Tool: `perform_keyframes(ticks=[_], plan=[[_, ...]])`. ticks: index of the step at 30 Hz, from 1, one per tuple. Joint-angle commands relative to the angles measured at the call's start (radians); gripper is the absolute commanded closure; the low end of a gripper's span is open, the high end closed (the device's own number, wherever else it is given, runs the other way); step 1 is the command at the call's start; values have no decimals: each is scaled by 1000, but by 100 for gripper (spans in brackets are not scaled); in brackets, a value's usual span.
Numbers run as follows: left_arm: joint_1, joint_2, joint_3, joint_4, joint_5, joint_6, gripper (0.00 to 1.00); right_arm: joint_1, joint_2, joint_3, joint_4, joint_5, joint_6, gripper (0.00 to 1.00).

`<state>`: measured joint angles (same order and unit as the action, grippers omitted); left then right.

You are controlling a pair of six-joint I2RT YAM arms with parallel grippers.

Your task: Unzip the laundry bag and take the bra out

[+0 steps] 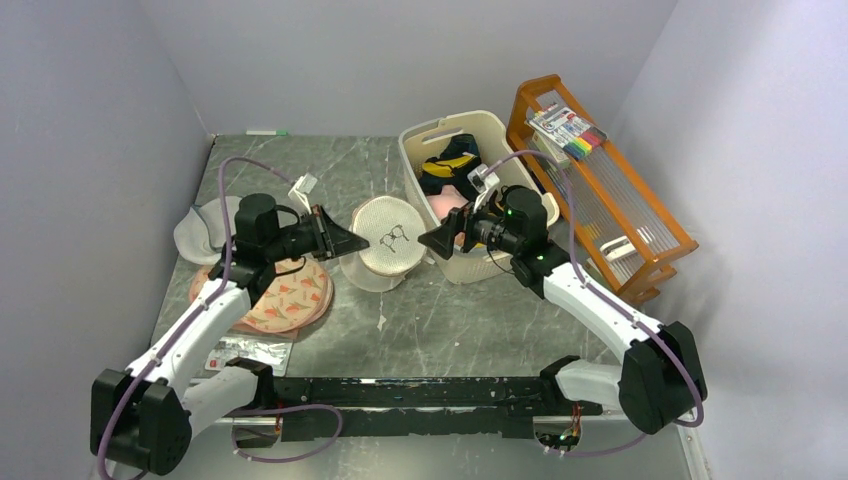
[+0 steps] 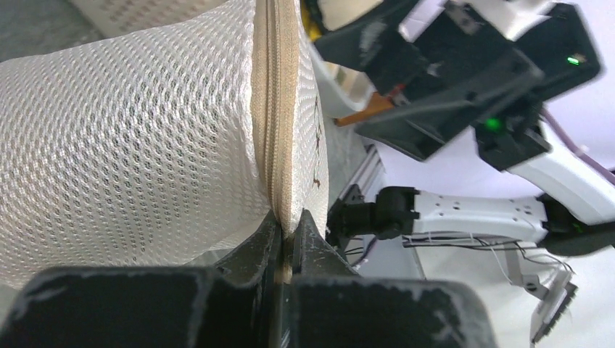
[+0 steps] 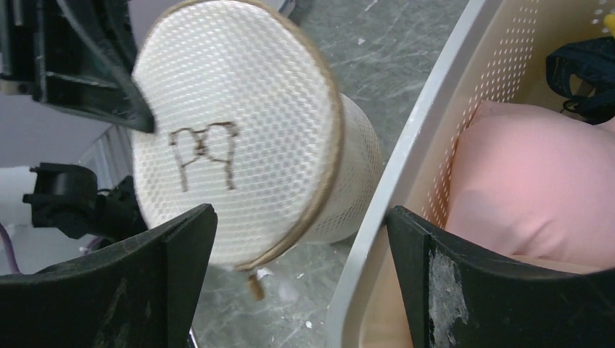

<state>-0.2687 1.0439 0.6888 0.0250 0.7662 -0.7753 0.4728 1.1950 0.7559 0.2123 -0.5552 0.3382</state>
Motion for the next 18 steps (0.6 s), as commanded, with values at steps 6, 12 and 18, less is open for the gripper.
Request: perform_keyframes(ticks=[6, 12, 18], plan=[[14, -126, -18, 260, 113, -101, 93, 3, 3, 27, 99, -77, 80, 17], [14, -135, -13, 280, 106, -121, 93, 1, -63, 46, 44, -23, 75, 11], [14, -133, -19, 315, 114, -144, 93, 1, -99, 61, 32, -41, 82, 5]])
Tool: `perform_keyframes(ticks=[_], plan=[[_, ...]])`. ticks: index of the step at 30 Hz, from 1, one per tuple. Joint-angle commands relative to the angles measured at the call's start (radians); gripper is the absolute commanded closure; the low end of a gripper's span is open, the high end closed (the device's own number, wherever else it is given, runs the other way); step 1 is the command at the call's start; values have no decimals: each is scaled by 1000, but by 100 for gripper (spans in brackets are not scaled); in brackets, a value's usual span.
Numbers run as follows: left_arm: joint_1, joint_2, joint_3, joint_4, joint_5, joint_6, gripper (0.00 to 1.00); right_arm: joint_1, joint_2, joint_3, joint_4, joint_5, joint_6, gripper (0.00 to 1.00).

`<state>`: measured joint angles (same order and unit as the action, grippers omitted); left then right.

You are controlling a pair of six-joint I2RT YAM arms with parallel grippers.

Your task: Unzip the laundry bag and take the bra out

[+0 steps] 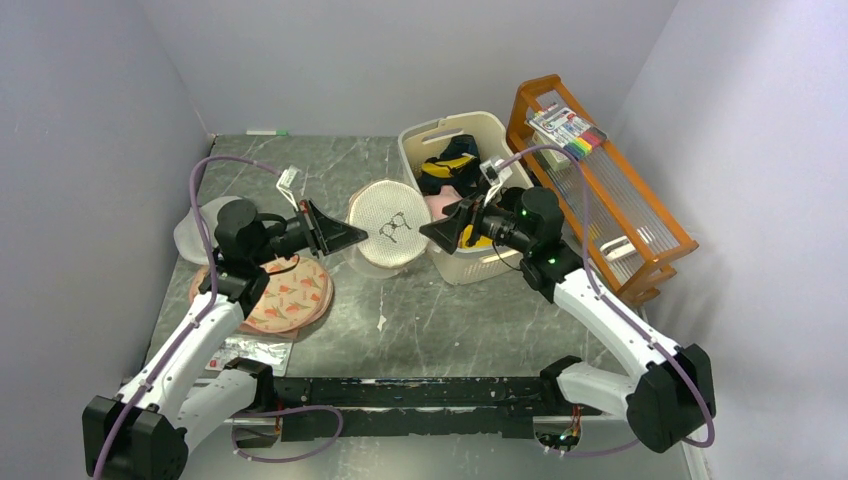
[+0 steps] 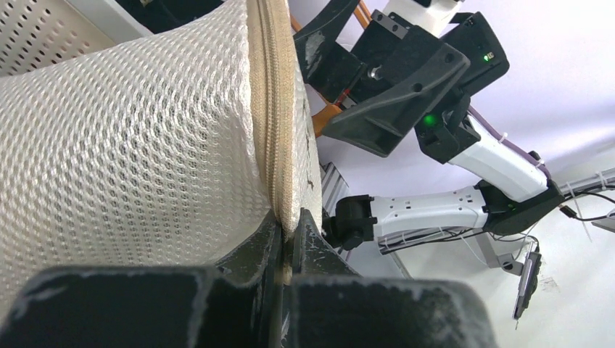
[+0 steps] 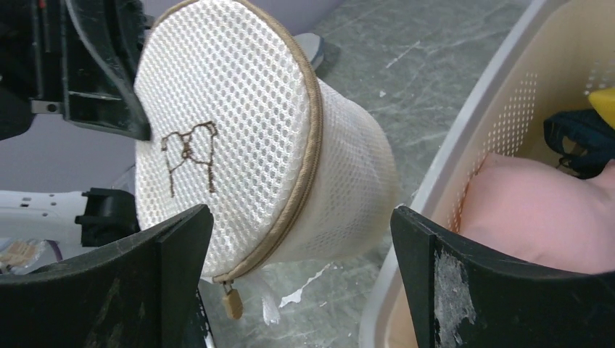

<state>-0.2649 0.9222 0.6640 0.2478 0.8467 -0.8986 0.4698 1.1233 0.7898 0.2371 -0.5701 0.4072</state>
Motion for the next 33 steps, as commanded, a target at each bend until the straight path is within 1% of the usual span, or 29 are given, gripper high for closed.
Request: perform_keyframes(ticks=[1, 4, 7, 12, 15, 19, 21, 23, 24, 25, 26, 27, 28, 32, 33], plan=[[10, -11, 6, 102, 36, -26, 93, 4, -26, 37, 0, -35, 10, 5], [10, -16, -8, 142, 46, -48, 93, 4, -35, 34, 2, -62, 9, 6], [10, -19, -15, 154, 42, -66, 93, 4, -34, 26, 33, -69, 40, 13], [10, -26, -27, 188, 44, -82, 93, 4, 22, 17, 140, -159, 131, 33], [10, -31, -29, 180, 45, -82, 93, 4, 40, 15, 160, -159, 164, 40], [11, -35, -35, 175, 47, -75, 93, 4, 42, -2, 212, -172, 205, 55], [10, -38, -27, 128, 35, -46, 93, 4, 42, -9, 229, -173, 221, 64], [10, -41, 3, 28, 6, 19, 93, 4, 40, -4, 219, -167, 222, 78], [10, -42, 25, -50, -21, 64, 87, 4, 41, -2, 215, -167, 223, 85], [10, -42, 49, -131, -62, 113, 79, 3, 42, -3, 214, -167, 226, 90], [10, -44, 75, -201, -101, 148, 68, 4, 44, -7, 221, -168, 232, 96], [10, -47, 90, -256, -144, 177, 53, 4, 46, -9, 231, -168, 244, 100], [10, -49, 102, -309, -182, 200, 40, 3, 51, -14, 247, -169, 261, 100], [10, -66, 138, -444, -300, 276, 14, 5, 81, -36, 354, -203, 351, 100], [10, -73, 145, -474, -332, 293, 10, 6, 89, -46, 374, -203, 370, 100]])
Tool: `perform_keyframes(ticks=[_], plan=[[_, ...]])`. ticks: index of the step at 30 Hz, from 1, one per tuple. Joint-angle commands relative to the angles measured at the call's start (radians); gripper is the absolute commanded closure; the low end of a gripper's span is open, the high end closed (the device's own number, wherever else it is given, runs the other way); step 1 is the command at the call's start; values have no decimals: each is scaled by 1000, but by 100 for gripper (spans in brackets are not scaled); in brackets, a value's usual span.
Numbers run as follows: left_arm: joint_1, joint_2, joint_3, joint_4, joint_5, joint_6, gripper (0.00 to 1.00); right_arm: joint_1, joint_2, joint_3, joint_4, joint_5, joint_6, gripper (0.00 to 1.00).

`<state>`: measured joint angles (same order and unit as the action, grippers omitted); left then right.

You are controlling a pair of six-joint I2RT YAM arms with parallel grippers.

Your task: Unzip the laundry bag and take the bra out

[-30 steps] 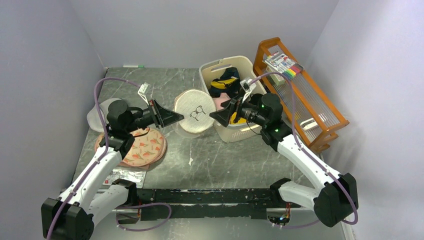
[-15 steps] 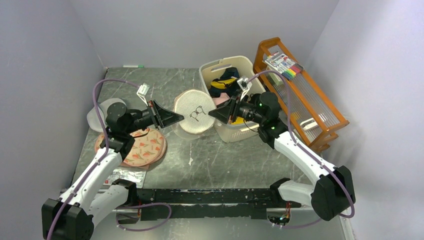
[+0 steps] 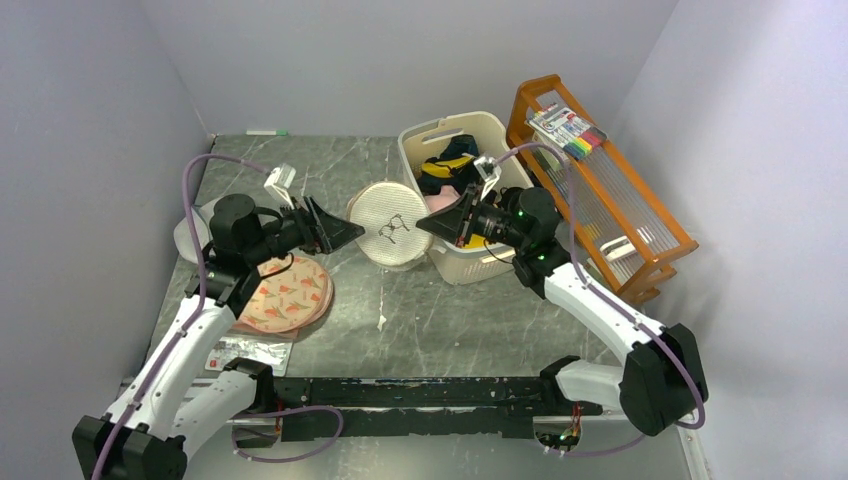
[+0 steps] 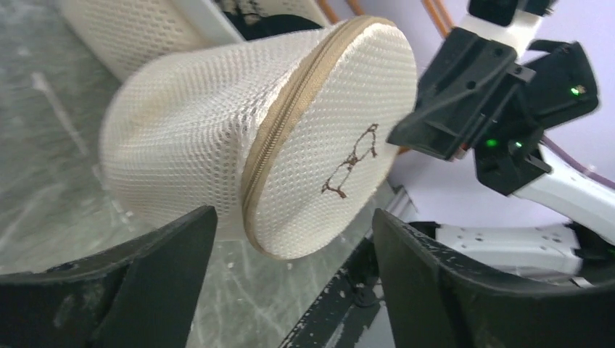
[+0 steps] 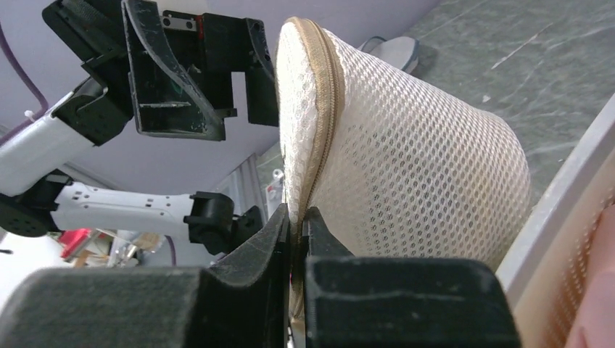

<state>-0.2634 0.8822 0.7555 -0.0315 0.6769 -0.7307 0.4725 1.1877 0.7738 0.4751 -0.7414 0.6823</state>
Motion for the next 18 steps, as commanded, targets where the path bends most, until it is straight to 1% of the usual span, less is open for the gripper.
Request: perform_keyframes(ticks=[1, 5, 9, 11, 13, 14, 15, 18], plan=[[9, -40, 64, -223, -194, 141, 6, 3, 30, -36, 144, -22, 108, 100], [9, -69, 109, -295, -246, 225, 0, 2, 64, -8, 73, 51, 150, 100], [0, -82, 114, -292, -225, 324, 0, 3, 134, 46, -4, 136, 233, 100], [-34, -60, 126, -297, -238, 366, 1, 3, 177, 83, -43, 161, 275, 100], [-122, -23, 150, -315, -324, 443, 0, 4, 215, 112, -40, 154, 312, 100], [-197, 0, 166, -324, -390, 473, 0, 5, 227, 120, -32, 147, 326, 100], [-284, 24, 191, -333, -478, 504, 0, 6, 237, 126, -26, 145, 336, 100], [-523, 133, 262, -371, -775, 593, 6, 9, 246, 146, -33, 155, 337, 100]])
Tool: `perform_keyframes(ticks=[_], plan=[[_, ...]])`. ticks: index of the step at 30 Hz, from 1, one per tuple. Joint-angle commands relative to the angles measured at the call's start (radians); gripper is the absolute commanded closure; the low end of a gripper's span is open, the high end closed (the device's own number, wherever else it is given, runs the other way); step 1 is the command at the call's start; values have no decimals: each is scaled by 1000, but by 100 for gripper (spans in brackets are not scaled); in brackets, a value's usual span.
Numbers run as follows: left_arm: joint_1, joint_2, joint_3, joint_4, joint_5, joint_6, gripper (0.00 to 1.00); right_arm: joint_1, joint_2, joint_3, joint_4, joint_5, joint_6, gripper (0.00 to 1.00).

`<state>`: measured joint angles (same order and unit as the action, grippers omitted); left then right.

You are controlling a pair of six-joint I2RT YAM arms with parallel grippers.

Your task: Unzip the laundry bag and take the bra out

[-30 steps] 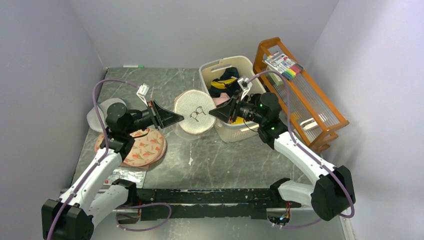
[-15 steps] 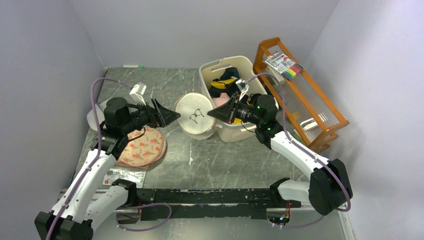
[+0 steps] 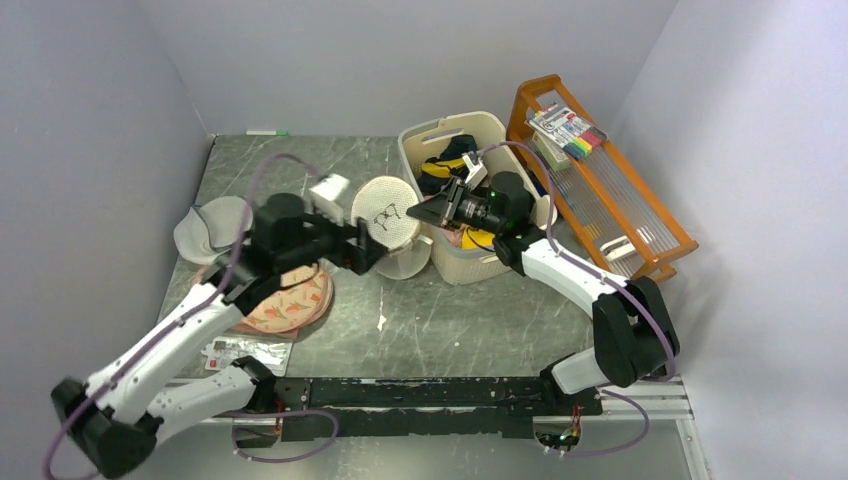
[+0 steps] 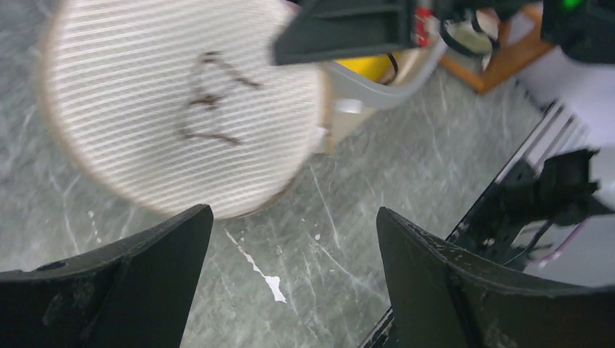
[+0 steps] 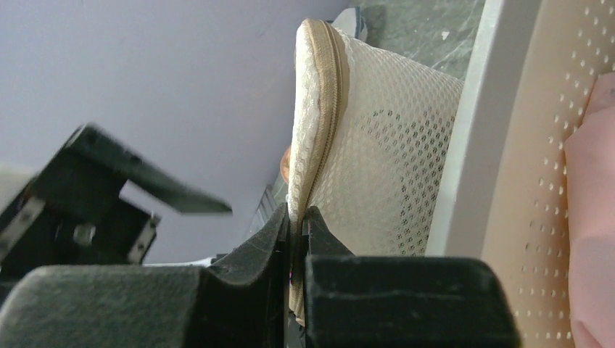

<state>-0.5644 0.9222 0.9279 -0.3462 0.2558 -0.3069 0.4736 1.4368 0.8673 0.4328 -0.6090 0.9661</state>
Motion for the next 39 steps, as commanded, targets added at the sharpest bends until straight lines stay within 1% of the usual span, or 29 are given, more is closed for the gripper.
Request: perform_keyframes(ticks=[1, 2, 3, 5, 6, 9, 13, 17, 20, 23, 27, 29, 32, 35, 37, 39], plan=[[-290, 136, 115, -73, -443, 196, 9, 9, -5, 54, 7, 27, 51, 100], [-378, 177, 137, -88, -547, 225, 13, 10, -9, 52, 4, 32, 50, 100], [-438, 221, 156, -101, -653, 251, 17, 10, -15, 50, 3, 35, 45, 100], [-524, 290, 180, -105, -843, 286, 25, 10, -24, 42, 2, 38, 39, 100], [-543, 316, 188, -103, -883, 300, 28, 10, -28, 38, 1, 37, 37, 100], [-565, 358, 200, -86, -933, 313, 33, 11, -37, 26, 11, 32, 32, 100], [-567, 335, 170, -39, -939, 321, 35, 11, -30, 23, 27, 8, 19, 100], [-566, 303, 134, -30, -972, 331, 28, 11, -16, 31, 33, -18, 3, 100], [-566, 319, 120, -46, -982, 328, 28, 11, 0, 32, 61, -44, 17, 100], [-566, 337, 120, -52, -967, 315, 31, 13, 12, 37, 85, -63, 33, 100], [-565, 344, 114, -18, -954, 315, 34, 14, 11, 41, 80, -58, 25, 100], [-558, 348, 115, -11, -943, 309, 35, 40, 13, 41, 79, -56, 26, 100], [-542, 358, 118, -22, -944, 292, 40, 56, 21, 48, 81, -58, 26, 100], [-536, 359, 120, -33, -951, 276, 50, 66, 30, 58, 77, -55, 21, 100], [-536, 349, 114, -33, -941, 271, 59, 70, 35, 64, 78, -55, 22, 100], [-536, 339, 110, -32, -931, 268, 64, 74, 46, 73, 78, -58, 20, 100]])
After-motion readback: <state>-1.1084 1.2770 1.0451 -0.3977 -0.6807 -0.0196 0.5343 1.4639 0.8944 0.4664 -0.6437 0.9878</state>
